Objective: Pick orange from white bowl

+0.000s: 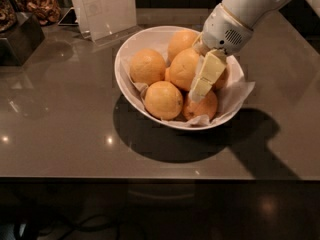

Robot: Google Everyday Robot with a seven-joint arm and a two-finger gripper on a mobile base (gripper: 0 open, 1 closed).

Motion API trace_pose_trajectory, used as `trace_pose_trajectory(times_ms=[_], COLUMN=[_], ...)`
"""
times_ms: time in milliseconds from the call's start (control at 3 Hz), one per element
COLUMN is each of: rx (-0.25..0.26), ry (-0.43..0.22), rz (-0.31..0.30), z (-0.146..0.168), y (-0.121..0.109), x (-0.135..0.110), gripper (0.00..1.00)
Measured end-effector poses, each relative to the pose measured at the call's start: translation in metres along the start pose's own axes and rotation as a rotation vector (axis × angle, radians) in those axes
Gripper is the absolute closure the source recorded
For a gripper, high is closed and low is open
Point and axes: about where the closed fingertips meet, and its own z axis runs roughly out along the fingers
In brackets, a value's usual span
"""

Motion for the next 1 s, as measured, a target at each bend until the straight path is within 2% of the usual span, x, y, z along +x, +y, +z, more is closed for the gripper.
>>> trace_pose_trajectory(times_ms=[333,667,1000], rx=[0.007,0.032,0.047], ry=[-0.011,-0.037,-0.044], rz=[0.004,0.024,0.032], z=[0.002,0.002,0.000], y=[-0.006,-0.020,-0.022], x=[-0.004,-0.008,-0.008], gripper=[0.30,0.53,0.76])
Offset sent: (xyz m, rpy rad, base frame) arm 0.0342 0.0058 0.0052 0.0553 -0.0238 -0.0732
